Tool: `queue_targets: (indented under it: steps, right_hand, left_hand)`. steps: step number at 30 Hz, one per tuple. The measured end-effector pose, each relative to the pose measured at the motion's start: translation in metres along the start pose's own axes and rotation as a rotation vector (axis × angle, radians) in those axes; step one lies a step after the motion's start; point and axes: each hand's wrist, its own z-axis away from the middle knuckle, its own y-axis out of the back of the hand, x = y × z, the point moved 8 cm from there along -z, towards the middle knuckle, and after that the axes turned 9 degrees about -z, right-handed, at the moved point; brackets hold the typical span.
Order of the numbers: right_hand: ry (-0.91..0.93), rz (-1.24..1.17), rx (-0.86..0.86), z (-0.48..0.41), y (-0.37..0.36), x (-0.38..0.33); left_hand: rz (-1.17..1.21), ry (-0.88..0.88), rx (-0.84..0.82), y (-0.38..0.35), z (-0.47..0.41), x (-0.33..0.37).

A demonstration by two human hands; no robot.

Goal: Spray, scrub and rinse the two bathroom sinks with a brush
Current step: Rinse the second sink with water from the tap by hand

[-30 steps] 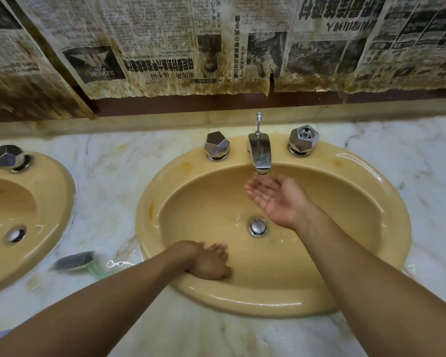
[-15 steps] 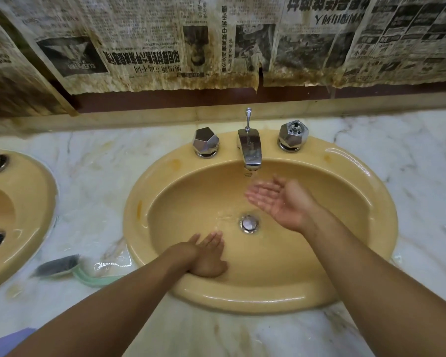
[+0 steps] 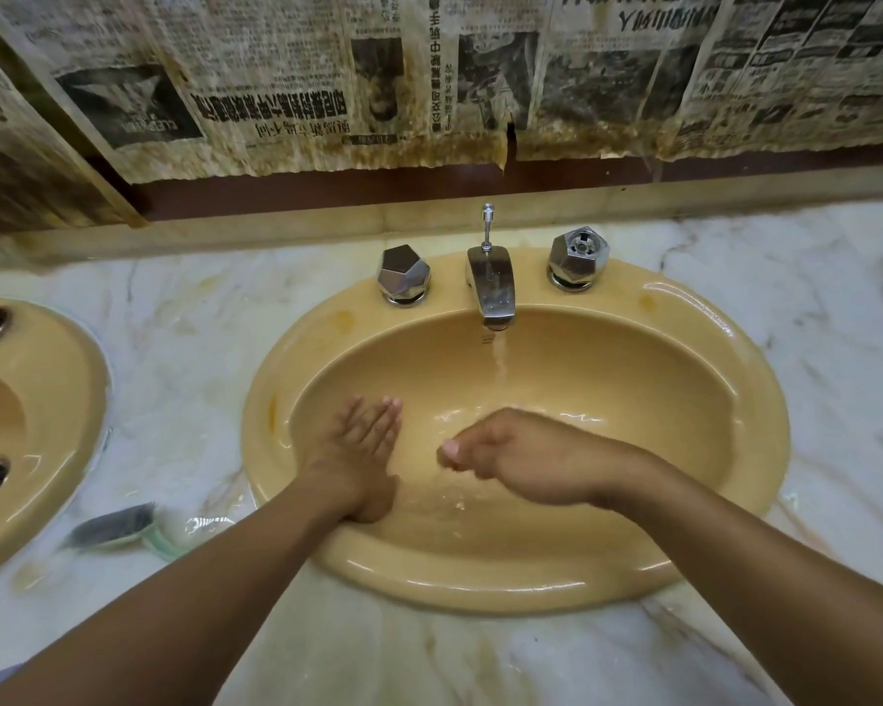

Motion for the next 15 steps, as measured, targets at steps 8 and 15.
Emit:
queue_targets:
  steps: [8,15]
  right_hand:
    - [-0.071,-1.545,0.364,-0.053,0.074,0.044]
    - [-0.073,-1.261,0.109,-0.034,0.05,-0.006]
  left_hand:
    - [0.383,-0.5,-0.3,0.033,0.048,0.08]
    - [0.278,-0.017,-0.167,-0.007,-0.003,0.039]
